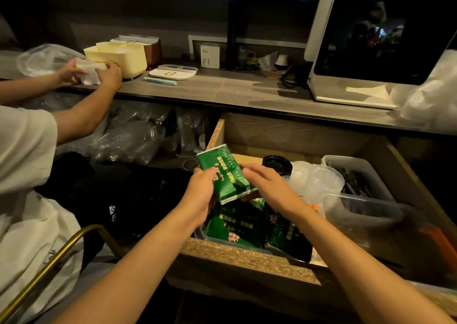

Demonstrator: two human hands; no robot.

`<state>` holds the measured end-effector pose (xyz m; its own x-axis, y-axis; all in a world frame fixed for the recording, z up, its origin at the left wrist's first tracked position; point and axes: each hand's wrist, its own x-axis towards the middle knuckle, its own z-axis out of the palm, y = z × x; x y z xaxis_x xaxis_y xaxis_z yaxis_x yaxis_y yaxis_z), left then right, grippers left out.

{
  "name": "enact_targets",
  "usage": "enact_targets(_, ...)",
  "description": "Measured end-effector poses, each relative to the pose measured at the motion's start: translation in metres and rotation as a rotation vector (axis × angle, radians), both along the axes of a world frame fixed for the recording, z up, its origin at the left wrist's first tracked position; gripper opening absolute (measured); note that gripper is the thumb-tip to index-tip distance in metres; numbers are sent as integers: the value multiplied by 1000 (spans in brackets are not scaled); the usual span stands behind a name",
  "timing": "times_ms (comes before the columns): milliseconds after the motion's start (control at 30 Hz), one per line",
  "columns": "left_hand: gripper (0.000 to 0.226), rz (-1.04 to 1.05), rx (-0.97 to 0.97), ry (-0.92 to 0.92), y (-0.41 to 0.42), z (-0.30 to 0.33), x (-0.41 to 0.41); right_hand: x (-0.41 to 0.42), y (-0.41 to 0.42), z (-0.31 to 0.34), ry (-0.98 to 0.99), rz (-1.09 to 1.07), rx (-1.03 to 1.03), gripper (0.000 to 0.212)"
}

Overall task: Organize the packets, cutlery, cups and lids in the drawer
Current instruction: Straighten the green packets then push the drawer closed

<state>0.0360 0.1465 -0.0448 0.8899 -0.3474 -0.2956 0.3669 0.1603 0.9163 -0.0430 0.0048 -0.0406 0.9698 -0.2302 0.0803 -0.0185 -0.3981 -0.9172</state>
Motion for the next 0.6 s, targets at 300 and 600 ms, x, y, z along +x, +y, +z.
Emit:
enact_targets(300, 29, -67, 65, -305, 15, 7, 0, -4, -14, 11, -13, -9, 201, 36)
enact_targets(600, 41, -439, 891, -737, 41, -2, -2, -15, -16, 8, 279, 216, -534, 34)
